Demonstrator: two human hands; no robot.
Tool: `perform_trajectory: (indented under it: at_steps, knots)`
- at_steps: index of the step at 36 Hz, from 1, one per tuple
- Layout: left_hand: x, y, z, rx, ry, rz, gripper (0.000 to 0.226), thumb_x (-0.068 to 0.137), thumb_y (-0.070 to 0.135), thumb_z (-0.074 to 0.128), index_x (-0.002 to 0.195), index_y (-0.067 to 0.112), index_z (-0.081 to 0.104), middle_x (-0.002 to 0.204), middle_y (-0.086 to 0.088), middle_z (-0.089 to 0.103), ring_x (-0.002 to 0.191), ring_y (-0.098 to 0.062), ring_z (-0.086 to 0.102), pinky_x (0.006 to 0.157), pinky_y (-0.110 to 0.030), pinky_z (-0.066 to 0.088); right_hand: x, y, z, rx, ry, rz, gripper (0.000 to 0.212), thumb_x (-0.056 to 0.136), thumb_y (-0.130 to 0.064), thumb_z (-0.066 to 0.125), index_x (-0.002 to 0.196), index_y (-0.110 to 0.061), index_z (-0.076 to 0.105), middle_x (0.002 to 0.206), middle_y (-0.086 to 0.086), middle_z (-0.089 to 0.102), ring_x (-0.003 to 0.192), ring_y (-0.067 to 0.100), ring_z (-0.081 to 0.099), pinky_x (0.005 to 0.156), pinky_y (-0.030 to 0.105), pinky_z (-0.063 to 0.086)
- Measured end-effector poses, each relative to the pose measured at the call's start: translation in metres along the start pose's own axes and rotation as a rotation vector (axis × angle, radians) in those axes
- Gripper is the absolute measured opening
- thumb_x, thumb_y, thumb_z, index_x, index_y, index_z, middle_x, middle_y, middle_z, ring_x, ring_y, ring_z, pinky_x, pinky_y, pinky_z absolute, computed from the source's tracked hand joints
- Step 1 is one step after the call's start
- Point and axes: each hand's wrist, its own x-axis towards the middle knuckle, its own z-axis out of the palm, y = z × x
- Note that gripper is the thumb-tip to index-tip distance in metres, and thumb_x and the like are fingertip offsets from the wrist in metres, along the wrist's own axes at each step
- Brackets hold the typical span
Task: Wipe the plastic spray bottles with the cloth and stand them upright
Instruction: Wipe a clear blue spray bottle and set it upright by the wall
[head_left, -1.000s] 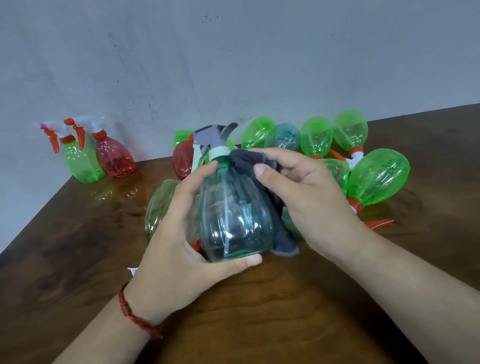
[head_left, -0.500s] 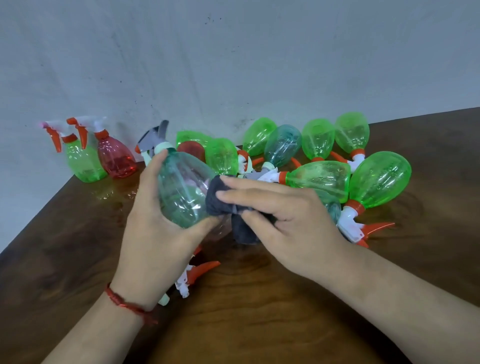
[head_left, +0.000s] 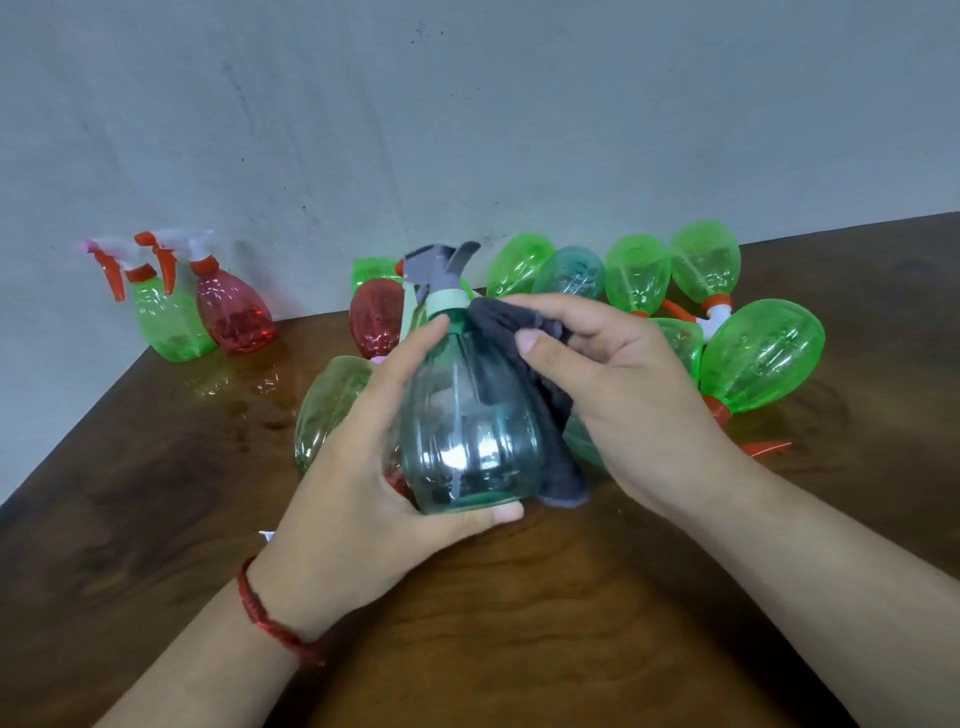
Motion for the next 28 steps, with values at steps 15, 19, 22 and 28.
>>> perform_trajectory:
  at_steps: [15,19,22,28]
  knots:
    - [0.002,-0.018,-0.012,0.272,0.204,-0.139,0.116,0.071,0.05,0.092,0.166,0.019,0.032,0.159,0.004,0.047,0.147,-0.009,0.047,0.12,-0.033,0.044,-0.02,0.013,0.01,-0.669,-0.103,-0.408,0.042,0.097,0.005,0.064,0.127,-0.02,0.078,0.145,-0.008,0.066,0.128,-0.002,0.063,0.11,0.025,0.051]
    - [0.003,-0.017,-0.014,0.287,0.242,-0.173,0.113,0.072,0.05,0.088,0.165,0.022,0.033,0.156,0.005,0.048,0.144,-0.012,0.051,0.117,-0.033,0.047,-0.024,0.013,0.012,-0.806,-0.165,-0.512,0.039,0.098,0.0,0.062,0.128,-0.019,0.077,0.15,-0.005,0.062,0.102,-0.032,0.051,0.09,0.001,0.043]
    - [0.004,-0.017,-0.011,0.298,0.186,-0.117,0.111,0.073,0.051,0.089,0.164,0.018,0.036,0.155,0.003,0.048,0.145,-0.013,0.049,0.119,-0.031,0.045,-0.022,0.013,0.013,-0.762,-0.104,-0.485,0.038,0.101,-0.002,0.06,0.129,-0.02,0.077,0.149,-0.008,0.063,0.122,-0.006,0.065,0.102,0.015,0.051]
    - [0.004,-0.013,-0.002,0.319,0.008,0.036,0.104,0.074,0.042,0.094,0.159,0.012,0.042,0.147,-0.002,0.053,0.139,-0.011,0.05,0.12,-0.023,0.037,-0.009,0.004,0.007,-0.444,0.005,-0.125,0.034,0.102,-0.002,0.065,0.122,-0.024,0.08,0.12,-0.017,0.078,0.114,-0.003,0.07,0.106,0.027,0.054]
